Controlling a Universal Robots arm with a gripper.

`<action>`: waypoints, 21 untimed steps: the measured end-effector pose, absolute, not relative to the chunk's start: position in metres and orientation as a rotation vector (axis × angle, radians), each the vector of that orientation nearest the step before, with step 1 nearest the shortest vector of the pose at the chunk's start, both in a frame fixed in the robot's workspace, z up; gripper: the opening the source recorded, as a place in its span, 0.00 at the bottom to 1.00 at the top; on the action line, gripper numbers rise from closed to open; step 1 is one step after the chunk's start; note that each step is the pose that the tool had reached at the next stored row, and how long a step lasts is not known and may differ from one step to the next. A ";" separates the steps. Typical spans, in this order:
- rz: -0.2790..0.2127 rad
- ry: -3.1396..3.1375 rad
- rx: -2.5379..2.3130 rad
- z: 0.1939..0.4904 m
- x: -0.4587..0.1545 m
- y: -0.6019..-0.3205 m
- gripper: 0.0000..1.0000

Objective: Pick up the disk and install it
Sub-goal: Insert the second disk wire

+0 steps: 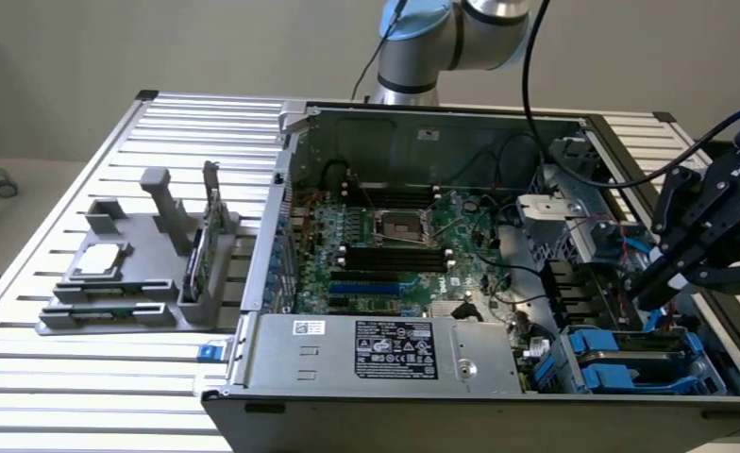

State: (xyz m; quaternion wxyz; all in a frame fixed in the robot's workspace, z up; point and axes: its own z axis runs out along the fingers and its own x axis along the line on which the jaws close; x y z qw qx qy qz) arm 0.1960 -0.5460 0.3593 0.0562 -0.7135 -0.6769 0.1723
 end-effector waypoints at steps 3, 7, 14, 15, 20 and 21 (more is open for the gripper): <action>0.518 -2.054 -2.162 0.354 0.196 -0.550 0.16; 0.510 -2.055 -2.158 0.347 0.196 -0.553 0.16; 0.470 -2.060 -2.144 0.340 0.196 -0.557 0.16; 0.461 -2.059 -2.141 0.340 0.196 -0.559 0.16; 0.429 -2.057 -2.129 0.338 0.196 -0.567 0.16; 0.427 -2.057 -2.129 0.338 0.196 -0.567 0.16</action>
